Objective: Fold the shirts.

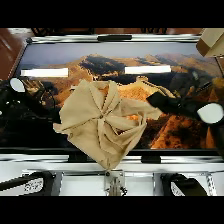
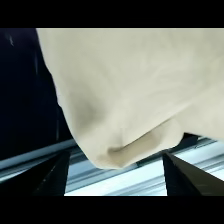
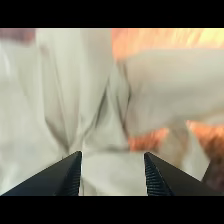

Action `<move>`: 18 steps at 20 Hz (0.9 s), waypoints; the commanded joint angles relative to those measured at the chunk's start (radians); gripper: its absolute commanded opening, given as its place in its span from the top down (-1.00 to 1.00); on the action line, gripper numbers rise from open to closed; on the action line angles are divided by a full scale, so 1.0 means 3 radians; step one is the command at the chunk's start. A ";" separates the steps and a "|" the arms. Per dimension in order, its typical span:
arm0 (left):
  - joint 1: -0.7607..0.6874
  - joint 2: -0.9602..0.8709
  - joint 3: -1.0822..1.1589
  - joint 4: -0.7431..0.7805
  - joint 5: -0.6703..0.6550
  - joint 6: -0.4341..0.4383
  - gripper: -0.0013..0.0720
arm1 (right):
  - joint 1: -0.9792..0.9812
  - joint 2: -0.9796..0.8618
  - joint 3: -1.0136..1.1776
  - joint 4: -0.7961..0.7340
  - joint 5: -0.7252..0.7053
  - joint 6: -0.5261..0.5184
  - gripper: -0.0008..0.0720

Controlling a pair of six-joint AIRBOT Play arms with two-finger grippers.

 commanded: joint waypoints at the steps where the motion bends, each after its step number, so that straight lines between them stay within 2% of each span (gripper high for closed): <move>1: 0.0001 0.0090 0.0553 0.0006 0.0113 -0.0100 -1.00 | -0.0408 -0.0196 0.0456 0.0079 0.0067 -0.0313 -0.41; 6: -0.0028 -0.0023 0.0815 -0.0070 0.1275 -0.0669 -1.00 | -0.0392 -0.0910 0.0497 0.0487 -0.0193 -0.0488 -0.41; 8: -0.0039 -0.0259 0.0815 -0.0314 0.1401 -0.0680 -1.00 | -0.0262 -0.1330 0.0497 0.0790 -0.0632 -0.0579 -0.41; 11: -0.0075 -0.0678 0.0815 -0.0632 0.1537 -0.0679 -1.00 | 0.0080 -0.1923 0.0501 0.1521 -0.1176 -0.0816 -0.41; 13: -0.0108 -0.0904 0.0815 -0.0710 0.1700 -0.0586 -1.00 | 0.0298 -0.2241 0.0557 0.1840 -0.1245 -0.1010 -0.41; 16: -0.0108 -0.1106 0.0815 -0.0711 0.1804 -0.0491 -1.00 | 0.0537 -0.2487 0.0646 0.1882 -0.1245 -0.1076 -0.43; 17: -0.0120 -0.1142 0.0814 -0.0724 0.1795 -0.0443 -0.98 | 0.0586 -0.2528 0.0665 0.1881 -0.1237 -0.1188 -0.92; 18: -0.0139 -0.1153 0.0814 -0.0736 0.1797 -0.0392 -0.83 | 0.0621 -0.2565 0.0688 0.1884 -0.1188 -0.1247 -0.92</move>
